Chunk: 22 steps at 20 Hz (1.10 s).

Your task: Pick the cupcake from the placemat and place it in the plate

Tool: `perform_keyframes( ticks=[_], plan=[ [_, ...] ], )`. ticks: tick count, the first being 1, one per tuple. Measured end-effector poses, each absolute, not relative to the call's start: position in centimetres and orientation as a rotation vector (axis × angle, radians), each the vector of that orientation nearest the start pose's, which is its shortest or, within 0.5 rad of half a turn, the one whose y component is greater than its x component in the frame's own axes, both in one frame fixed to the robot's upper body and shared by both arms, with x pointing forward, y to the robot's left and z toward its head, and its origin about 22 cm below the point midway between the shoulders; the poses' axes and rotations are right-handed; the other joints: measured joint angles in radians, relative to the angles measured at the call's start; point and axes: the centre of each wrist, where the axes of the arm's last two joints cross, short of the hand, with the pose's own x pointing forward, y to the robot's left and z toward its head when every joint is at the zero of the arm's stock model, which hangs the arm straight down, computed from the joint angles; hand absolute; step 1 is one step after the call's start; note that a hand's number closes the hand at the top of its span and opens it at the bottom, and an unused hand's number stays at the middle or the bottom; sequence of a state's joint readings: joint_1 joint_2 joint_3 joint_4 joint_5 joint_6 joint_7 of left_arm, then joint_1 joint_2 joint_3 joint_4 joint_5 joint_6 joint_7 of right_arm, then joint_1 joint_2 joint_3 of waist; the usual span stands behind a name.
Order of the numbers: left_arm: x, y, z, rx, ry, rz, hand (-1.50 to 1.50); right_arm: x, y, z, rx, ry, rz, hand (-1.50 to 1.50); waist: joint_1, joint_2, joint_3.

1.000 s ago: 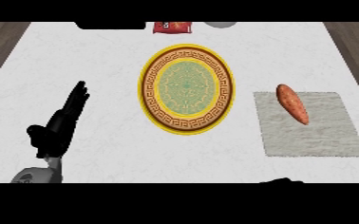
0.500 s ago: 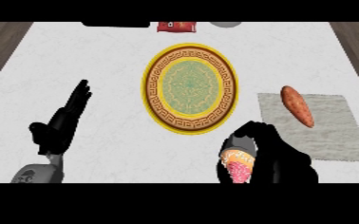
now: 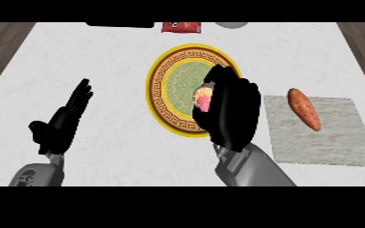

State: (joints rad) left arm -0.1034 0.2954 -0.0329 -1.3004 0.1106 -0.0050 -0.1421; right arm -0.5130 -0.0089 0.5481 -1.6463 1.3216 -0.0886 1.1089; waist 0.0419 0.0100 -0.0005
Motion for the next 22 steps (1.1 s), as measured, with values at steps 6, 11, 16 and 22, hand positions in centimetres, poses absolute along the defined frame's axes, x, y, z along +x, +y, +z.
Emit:
perform_keyframes(
  ticks=[6,11,16,22],
  plan=[
    [26.1,28.9,-2.2,0.118,-1.539,-0.185,0.00,30.4,-5.1,12.4,-1.220,-1.409,0.426,-1.50,0.009,0.002,0.001],
    [26.4,28.7,-2.2,0.117,-1.537,-0.185,0.00,33.2,-6.0,11.2,-1.198,-1.348,0.344,-1.50,0.009,0.003,0.001],
    [26.8,28.8,-1.8,0.112,-1.536,-0.190,0.00,34.8,-6.5,9.9,-1.144,-1.363,0.228,-1.50,0.013,0.003,0.001],
    [26.0,29.4,-2.2,0.128,-1.528,-0.173,0.00,34.7,-7.6,9.9,-1.074,-1.493,-0.041,-1.50,-0.004,-0.005,0.002]
  ],
)
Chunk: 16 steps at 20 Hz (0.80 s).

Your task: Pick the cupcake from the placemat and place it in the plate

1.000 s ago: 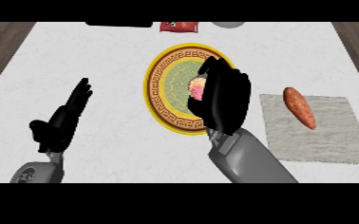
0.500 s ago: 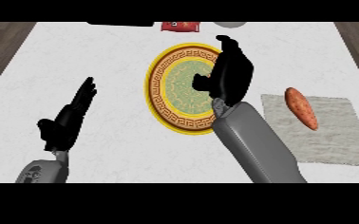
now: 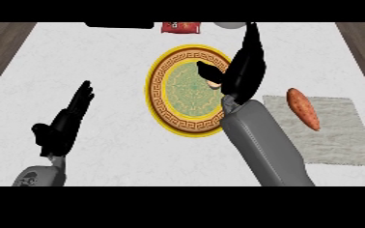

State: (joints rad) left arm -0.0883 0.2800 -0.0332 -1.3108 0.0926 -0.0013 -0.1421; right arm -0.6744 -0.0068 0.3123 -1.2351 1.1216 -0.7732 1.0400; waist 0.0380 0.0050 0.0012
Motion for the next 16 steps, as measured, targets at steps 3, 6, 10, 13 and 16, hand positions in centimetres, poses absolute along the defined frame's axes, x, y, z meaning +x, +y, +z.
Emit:
perform_keyframes(
  ticks=[3,6,10,13,16],
  plan=[
    [25.8,29.5,-2.1,0.139,-1.525,-0.166,0.00,33.6,-8.3,9.3,-1.004,-1.513,-0.178,-1.50,-0.013,-0.004,0.001],
    [25.7,29.8,-2.2,0.145,-1.518,-0.151,0.00,31.7,-9.1,7.9,-0.949,-1.536,-0.274,-1.50,-0.028,-0.006,0.000],
    [25.1,30.2,-2.1,0.155,-1.520,-0.144,0.00,27.8,-11.1,6.4,-0.900,-1.560,-0.350,-1.50,-0.042,-0.008,0.000],
    [25.4,30.5,-1.7,0.159,-1.517,-0.140,0.00,24.6,-12.9,5.2,-0.879,-1.582,-0.350,-1.50,-0.045,-0.008,0.000],
    [25.4,30.0,-2.1,0.162,-1.520,-0.133,0.00,21.3,-14.4,4.0,-0.861,-1.603,-0.316,-1.50,-0.046,-0.007,0.000]
  ],
)
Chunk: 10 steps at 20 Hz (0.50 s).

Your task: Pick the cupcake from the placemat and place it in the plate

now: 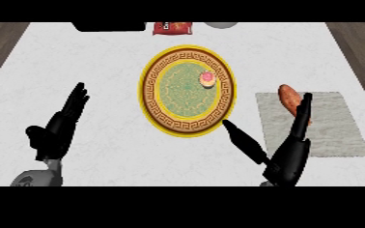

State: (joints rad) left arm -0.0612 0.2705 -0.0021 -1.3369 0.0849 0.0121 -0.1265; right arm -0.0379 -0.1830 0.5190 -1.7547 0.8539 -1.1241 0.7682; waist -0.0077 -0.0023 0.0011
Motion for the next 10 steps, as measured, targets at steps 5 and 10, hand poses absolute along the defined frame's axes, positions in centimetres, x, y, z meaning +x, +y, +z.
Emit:
perform_keyframes(
  ticks=[5,10],
  plan=[
    [24.9,30.3,-2.3,0.159,-1.517,-0.127,0.00,17.5,-16.8,2.3,-0.847,-1.609,-0.251,-1.50,0.005,0.001,0.000],
    [24.7,29.9,-2.5,0.154,-1.518,-0.135,0.00,16.3,-18.4,1.0,-0.846,-1.600,-0.232,-1.50,0.006,0.002,0.000]
  ],
)
